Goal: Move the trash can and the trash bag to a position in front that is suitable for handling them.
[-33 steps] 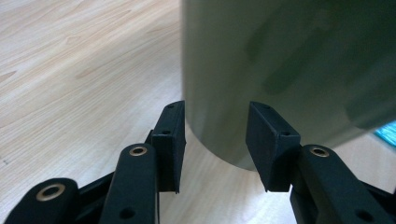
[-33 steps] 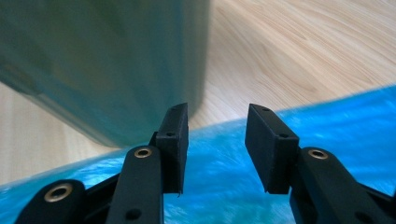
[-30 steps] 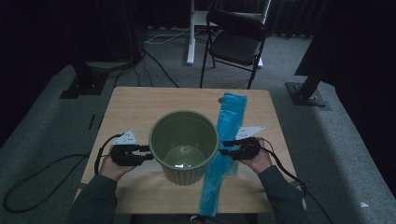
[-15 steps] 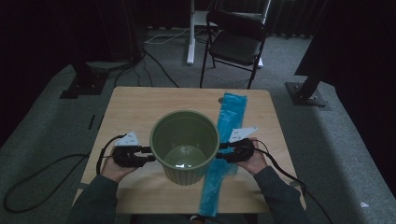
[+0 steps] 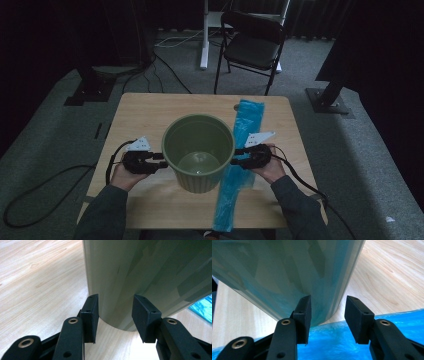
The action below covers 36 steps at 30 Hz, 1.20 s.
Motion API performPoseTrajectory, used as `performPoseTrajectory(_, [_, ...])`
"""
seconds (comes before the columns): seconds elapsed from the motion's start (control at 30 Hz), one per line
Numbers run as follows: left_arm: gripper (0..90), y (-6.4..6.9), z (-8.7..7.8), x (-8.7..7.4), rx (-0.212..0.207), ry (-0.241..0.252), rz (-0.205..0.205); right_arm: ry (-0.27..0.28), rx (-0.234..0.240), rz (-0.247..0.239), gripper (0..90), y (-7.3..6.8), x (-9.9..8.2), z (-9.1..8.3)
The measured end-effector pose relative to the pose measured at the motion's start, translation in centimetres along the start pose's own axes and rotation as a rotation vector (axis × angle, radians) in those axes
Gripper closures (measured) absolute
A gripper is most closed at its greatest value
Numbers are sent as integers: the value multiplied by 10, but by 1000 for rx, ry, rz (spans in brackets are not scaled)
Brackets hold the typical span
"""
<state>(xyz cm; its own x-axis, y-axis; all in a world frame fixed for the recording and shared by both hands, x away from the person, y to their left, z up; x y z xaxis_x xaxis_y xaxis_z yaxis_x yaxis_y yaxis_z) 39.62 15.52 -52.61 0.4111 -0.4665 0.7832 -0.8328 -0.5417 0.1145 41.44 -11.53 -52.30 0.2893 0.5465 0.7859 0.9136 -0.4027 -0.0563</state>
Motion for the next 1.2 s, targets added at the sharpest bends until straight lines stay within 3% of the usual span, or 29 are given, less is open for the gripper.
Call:
performPoseTrajectory(0.3, [567,-16,11,2,34,-7,-28,7,-33,23,570,16,5,5])
performPoseTrajectory(0.47, [566,-28,9,2,89,12,-52,7,-51,33,570,21,11,11])
performPoseTrajectory(0.6, [554,-35,6,0,101,24,-76,-2,-55,25,549,20,14,19])
performPoseTrajectory(0.87, [552,-36,7,-3,106,21,-79,-82,-193,62,523,42,-4,40])
performPoseTrajectory(1.07, [552,-38,5,-4,100,36,-93,-113,-262,79,517,54,-14,55])
performPoseTrajectory(1.2, [552,-37,5,-5,94,33,-93,-135,-280,101,510,58,-21,63])
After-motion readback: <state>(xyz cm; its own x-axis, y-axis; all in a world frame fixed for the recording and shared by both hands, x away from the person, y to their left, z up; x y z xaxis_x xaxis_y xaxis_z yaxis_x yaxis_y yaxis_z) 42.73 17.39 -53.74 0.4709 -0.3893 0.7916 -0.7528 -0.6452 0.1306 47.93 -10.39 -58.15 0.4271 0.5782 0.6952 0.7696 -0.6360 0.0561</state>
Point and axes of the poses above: each handheld gripper's, and its own axes: z roughly forward along the jaws, x roughly out of its top, y roughly to its right, the point moved 10 cm from there along z, roughly forward along the jaws
